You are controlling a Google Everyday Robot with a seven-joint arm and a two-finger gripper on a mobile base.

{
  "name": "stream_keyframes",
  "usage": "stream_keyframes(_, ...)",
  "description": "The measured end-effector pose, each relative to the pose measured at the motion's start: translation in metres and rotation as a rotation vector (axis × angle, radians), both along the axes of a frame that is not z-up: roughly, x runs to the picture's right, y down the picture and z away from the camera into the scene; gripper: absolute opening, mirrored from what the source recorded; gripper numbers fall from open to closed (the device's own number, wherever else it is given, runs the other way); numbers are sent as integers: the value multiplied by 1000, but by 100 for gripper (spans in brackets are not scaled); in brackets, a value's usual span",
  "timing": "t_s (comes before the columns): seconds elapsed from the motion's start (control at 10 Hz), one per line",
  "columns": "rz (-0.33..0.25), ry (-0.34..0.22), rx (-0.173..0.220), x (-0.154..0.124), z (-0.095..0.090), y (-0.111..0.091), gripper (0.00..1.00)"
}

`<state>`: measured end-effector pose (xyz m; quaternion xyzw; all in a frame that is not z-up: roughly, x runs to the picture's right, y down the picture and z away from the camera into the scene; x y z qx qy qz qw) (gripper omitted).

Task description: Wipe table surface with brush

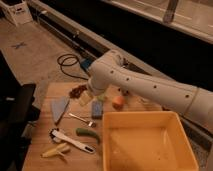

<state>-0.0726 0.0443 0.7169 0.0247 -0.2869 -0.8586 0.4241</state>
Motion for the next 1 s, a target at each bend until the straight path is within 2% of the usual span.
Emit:
stream_keyframes(0.2,-63,-5,-18,-29,13,17,80)
stream_keyframes(0.4,-133,-26,-56,-60,29,47,80)
stream_keyframes(0.5,-172,-42,-92,-73,33,67,80)
stream_keyframes(0.8,-251,-84,-171,-102,30,113,80)
stream_keyframes(1.0,-286,-88,-205,-107,27,126,80)
